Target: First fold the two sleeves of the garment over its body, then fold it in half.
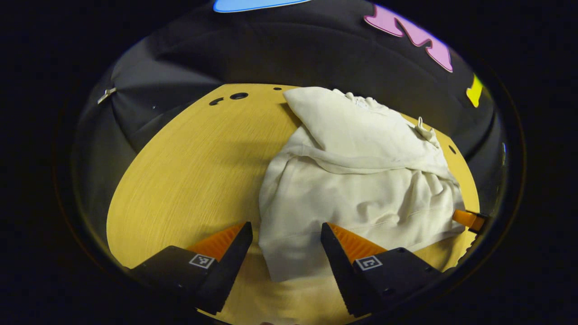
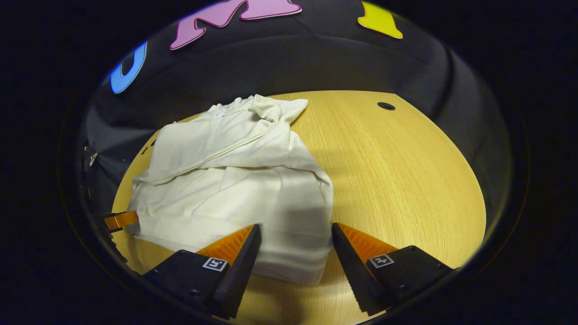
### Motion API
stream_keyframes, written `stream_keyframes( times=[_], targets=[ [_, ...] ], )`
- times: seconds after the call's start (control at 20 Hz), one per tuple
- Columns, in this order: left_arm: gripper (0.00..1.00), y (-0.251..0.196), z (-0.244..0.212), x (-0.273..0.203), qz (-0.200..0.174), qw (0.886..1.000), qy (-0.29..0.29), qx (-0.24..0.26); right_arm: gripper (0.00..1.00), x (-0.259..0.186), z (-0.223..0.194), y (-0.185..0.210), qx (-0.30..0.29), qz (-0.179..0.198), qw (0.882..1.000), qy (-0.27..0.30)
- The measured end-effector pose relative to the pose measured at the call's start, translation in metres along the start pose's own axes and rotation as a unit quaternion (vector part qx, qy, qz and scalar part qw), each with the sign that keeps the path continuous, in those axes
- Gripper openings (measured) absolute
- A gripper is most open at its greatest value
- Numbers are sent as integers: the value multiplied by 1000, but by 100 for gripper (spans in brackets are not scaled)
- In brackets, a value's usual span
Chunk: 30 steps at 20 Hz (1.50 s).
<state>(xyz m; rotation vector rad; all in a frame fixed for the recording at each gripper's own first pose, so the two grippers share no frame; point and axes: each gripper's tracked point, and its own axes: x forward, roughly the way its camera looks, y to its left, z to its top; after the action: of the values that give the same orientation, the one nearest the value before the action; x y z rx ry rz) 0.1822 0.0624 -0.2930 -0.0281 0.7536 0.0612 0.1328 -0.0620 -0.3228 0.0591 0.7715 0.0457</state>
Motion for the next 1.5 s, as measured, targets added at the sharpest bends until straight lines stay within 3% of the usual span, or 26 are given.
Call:
stream_keyframes(
  times=[0.1,0.15,0.2,0.25,0.3,0.35,0.4,0.5,0.65,0.8,1.15,1.45,1.5],
  targets=[
    [85,-12,2,2,-2,1000,-5,14,92,1,-1,9,-17,9,1000,-1],
    [65,-15,2,3,-4,1000,-9,15,88,0,0,16,-20,20,1000,-2],
    [66,-20,2,4,-10,1000,-9,12,75,2,-2,24,-22,36,999,-3],
    [45,-23,2,4,-13,1000,-12,11,70,1,-3,32,-22,53,998,-4],
    [36,-26,3,3,-12,1000,-18,11,35,5,-2,32,-27,56,998,-12],
    [28,-27,2,4,-7,1000,-22,13,26,6,-4,35,-31,64,997,-12],
    [27,-29,2,4,-2,1000,-28,13,28,4,-4,36,-31,67,997,-14],
    [20,-32,5,3,4,999,-44,14,12,2,-3,41,-23,86,996,-13],
    [7,-40,8,3,-9,998,-66,-12,7,6,-2,43,-10,108,994,-5],
    [6,-41,19,-1,5,993,-116,-4,7,4,-1,42,-12,108,994,-7],
    [6,-53,49,-8,-47,982,-172,-58,7,-1,26,46,3,119,992,-41],
    [6,-53,101,-15,-69,964,-238,-97,7,3,75,70,3,140,985,-97],
    [10,-54,112,-15,-74,960,-249,-105,7,5,88,74,8,143,984,-111]
  ],
)
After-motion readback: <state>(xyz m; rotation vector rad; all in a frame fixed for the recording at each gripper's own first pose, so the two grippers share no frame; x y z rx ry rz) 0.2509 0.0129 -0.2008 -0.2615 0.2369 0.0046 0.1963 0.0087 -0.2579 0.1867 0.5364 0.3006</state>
